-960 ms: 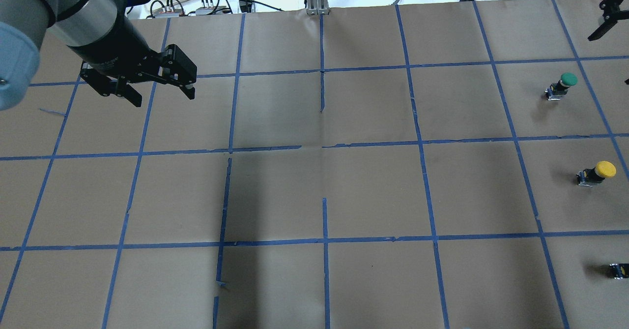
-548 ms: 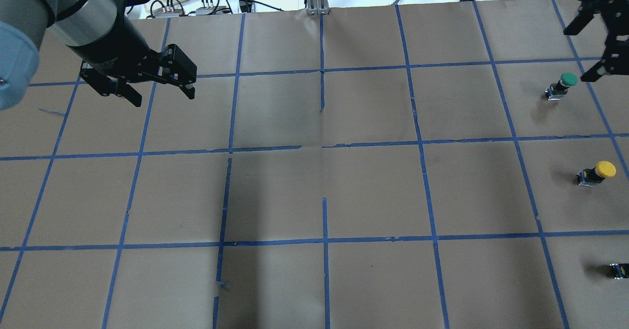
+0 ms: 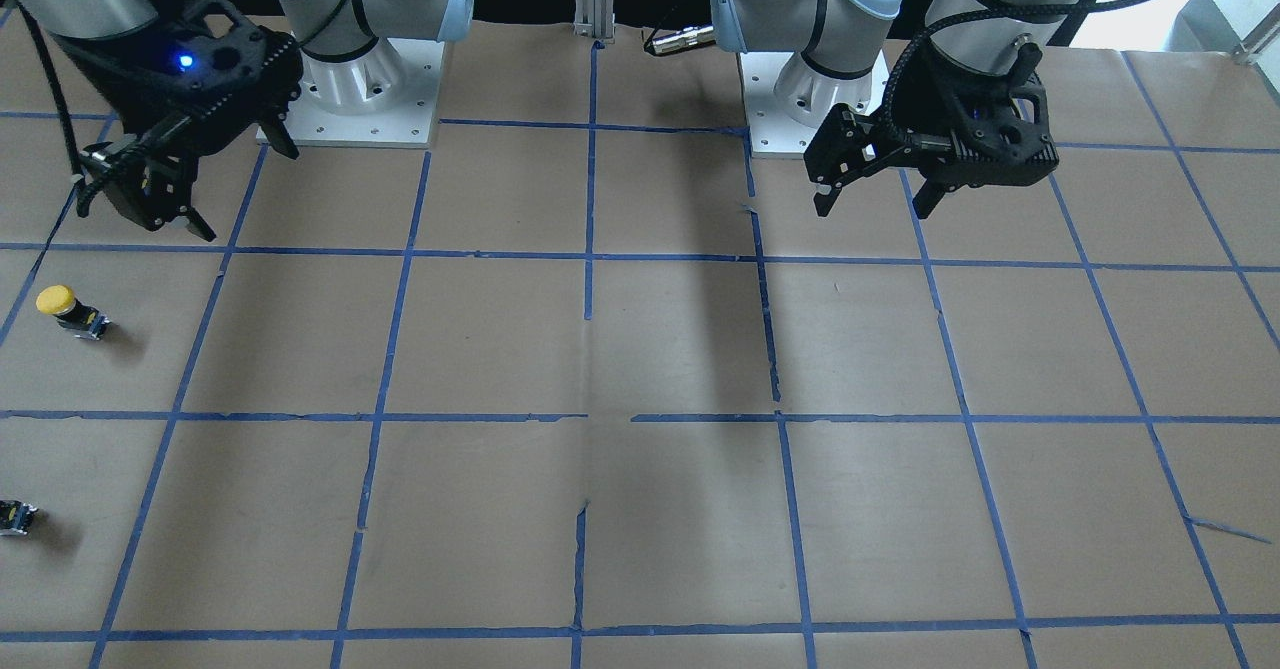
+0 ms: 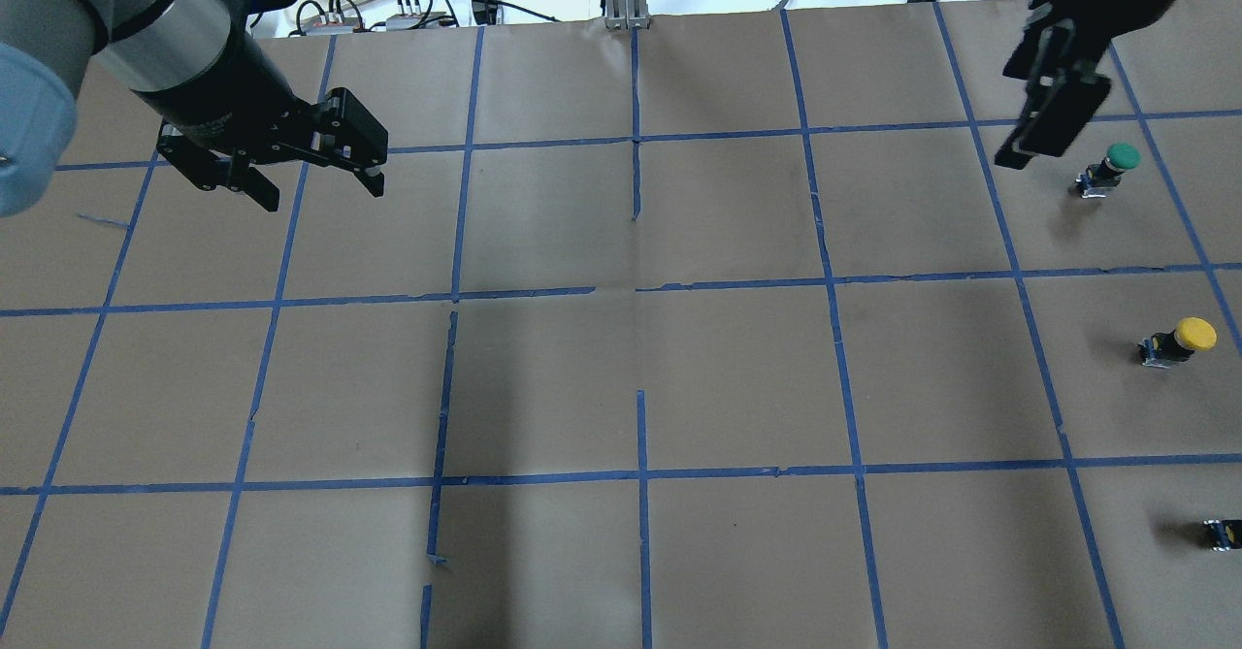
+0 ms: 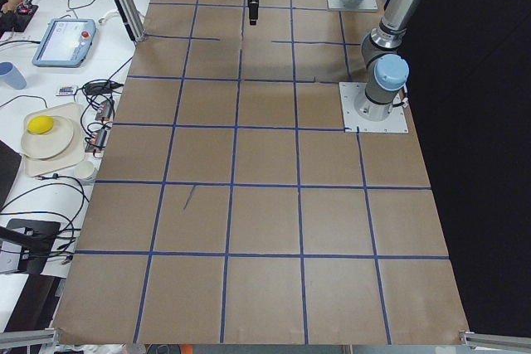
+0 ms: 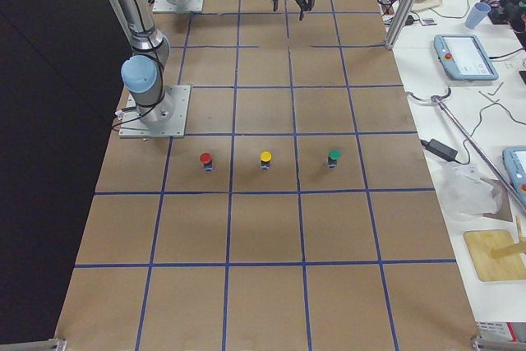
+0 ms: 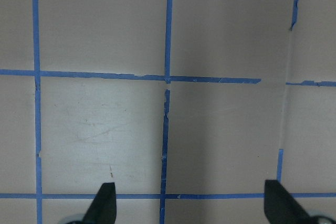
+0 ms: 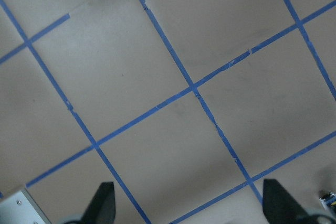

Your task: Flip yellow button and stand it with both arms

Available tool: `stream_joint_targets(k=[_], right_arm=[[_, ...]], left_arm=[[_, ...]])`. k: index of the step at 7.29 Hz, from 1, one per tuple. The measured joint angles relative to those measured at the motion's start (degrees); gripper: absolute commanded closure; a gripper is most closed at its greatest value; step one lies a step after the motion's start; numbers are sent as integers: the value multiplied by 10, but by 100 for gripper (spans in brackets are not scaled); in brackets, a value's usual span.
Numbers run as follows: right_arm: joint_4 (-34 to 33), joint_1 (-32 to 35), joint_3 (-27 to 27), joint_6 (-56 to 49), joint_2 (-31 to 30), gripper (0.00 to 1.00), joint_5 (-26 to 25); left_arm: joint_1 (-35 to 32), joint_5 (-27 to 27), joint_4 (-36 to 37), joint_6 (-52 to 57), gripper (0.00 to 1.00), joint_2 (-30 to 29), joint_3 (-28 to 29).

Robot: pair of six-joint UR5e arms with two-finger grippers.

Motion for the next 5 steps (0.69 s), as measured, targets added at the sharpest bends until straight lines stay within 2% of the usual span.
stream_joint_targets(k=[3,4,5], right_arm=[[-6,20,-5,392,-1,0,6],[-5,20,-6,496,-3,0,10],[-5,23,-6,557,-5,0,10]], left_arm=[[0,0,2,4,0,0,0],[0,0,2,5,0,0,0],[0,0,2,5,0,0,0]])
